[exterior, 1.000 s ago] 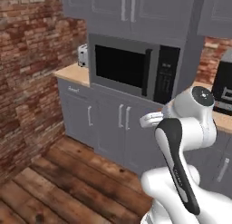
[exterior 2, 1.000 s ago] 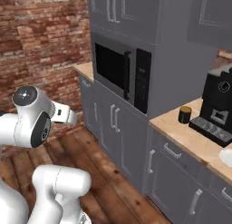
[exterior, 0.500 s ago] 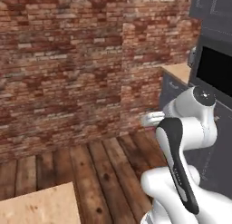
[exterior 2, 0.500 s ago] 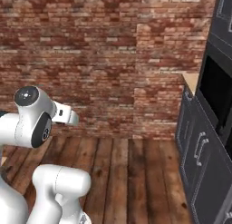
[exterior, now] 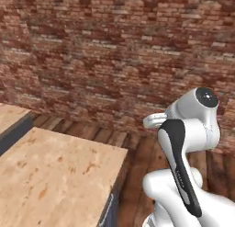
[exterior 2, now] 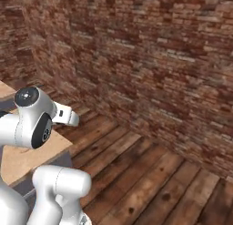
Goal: Take a sugar cube from the saucer and place it inside the coffee. Then, grab milk from the fridge and place it next to the coffee on the counter to sweeten the coffee.
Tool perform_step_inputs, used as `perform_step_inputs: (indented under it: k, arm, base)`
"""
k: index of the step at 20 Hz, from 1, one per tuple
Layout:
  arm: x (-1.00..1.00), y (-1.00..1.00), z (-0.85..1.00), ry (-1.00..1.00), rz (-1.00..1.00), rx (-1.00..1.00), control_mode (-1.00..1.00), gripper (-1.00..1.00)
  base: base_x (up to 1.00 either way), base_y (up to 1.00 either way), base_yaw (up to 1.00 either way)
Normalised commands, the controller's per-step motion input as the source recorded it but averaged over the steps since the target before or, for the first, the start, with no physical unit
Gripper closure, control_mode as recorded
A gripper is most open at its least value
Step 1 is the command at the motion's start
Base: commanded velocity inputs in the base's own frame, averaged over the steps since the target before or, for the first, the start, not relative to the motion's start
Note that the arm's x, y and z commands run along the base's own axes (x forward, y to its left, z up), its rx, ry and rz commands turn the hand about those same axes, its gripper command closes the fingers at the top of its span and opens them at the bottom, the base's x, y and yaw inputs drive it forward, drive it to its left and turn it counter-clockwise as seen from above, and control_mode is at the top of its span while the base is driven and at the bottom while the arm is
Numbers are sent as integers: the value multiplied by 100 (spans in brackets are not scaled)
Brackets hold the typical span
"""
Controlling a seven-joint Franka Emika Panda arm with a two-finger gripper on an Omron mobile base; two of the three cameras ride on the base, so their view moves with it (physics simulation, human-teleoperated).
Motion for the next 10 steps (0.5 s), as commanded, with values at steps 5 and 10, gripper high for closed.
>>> perform_step_inputs:
  k: [5,10]
  arm:
    - [0,0,0,0,0,0,100,-100]
    - [0,0,0,0,0,0,100,-100]
  base:
    - [0,0,100]
    - [0,0,100]
